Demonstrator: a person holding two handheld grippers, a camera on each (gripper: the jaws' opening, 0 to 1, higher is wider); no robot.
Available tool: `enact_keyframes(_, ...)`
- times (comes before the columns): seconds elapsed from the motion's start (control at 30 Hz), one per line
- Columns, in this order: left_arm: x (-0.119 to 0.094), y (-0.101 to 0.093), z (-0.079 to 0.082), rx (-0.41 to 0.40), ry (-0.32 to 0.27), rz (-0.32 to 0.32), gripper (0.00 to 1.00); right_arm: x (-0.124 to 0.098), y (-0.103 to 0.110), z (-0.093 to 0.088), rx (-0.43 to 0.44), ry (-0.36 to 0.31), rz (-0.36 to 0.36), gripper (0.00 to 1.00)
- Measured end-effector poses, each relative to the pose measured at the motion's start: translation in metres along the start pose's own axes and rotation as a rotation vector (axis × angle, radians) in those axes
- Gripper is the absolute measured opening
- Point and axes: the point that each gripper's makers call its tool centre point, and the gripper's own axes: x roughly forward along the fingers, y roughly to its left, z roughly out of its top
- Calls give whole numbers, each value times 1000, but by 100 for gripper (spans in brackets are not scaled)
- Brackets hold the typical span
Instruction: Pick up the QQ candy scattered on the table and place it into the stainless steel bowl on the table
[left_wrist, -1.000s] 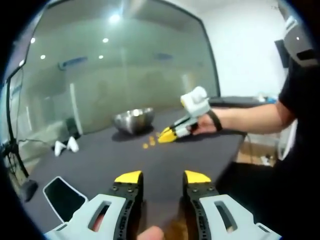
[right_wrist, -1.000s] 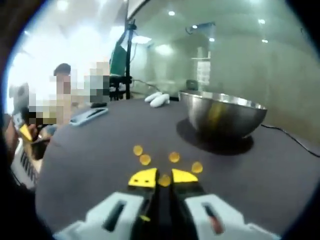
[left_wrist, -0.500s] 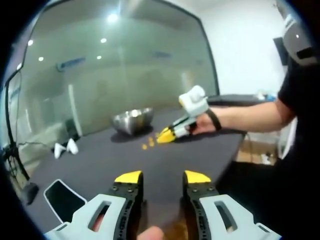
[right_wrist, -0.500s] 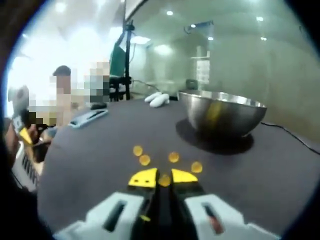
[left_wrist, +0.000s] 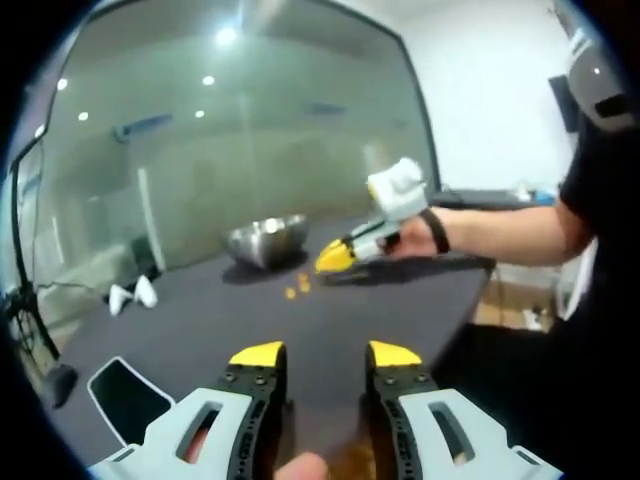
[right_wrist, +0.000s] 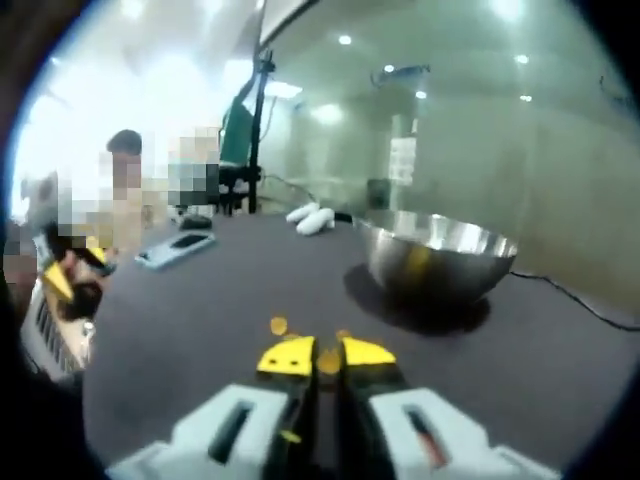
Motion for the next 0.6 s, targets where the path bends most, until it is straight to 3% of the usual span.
enact_keyframes(0.33, 2, 0, 1, 4, 0, 1, 33, -8, -28, 57, 2, -137, -109, 10)
enact_keyframes(0.6, 0, 0, -1, 6, 8, 1, 33, 0, -40, 86, -13, -171, -157, 10)
